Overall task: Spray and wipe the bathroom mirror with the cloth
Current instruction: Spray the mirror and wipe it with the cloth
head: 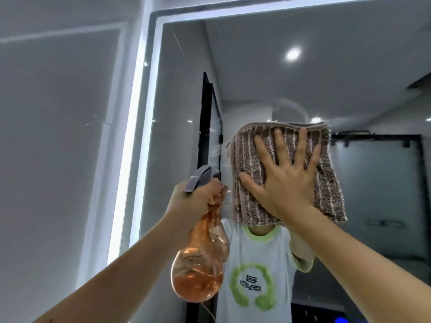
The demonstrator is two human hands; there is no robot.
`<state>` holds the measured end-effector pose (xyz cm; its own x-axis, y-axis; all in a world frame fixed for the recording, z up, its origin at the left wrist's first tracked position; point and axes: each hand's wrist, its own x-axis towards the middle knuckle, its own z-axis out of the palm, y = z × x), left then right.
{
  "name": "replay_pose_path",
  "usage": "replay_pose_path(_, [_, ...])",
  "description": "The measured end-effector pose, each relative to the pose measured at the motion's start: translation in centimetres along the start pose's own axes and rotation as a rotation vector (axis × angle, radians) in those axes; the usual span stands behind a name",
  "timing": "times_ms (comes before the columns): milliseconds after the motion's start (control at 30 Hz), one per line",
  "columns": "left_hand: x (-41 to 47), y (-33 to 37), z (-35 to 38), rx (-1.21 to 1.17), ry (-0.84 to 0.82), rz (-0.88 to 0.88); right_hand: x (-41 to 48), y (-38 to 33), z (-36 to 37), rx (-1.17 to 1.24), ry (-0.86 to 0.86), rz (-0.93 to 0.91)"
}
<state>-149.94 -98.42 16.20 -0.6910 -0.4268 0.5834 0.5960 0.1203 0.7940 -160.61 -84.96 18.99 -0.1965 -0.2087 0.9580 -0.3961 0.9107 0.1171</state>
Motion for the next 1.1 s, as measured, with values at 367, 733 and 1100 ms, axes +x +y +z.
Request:
replay_pose_path(367, [1.9, 2.9, -1.4, -0.080, -0.046, 0.035, 6.7, -2.2, -1.7, -0.023, -0.045, -0.048])
replay_pose_path(733, [4.0, 2.0, -3.4, -0.160, -0.027, 0.074, 4.6, -5.2, -0.3, 0.071, 0.062, -0.343])
replay_pose_path(1100, [4.3, 0.6, 1.6, -0.181, -0.157, -0.006, 2.2, 4.9, -1.7, -0.060, -0.036, 0.015])
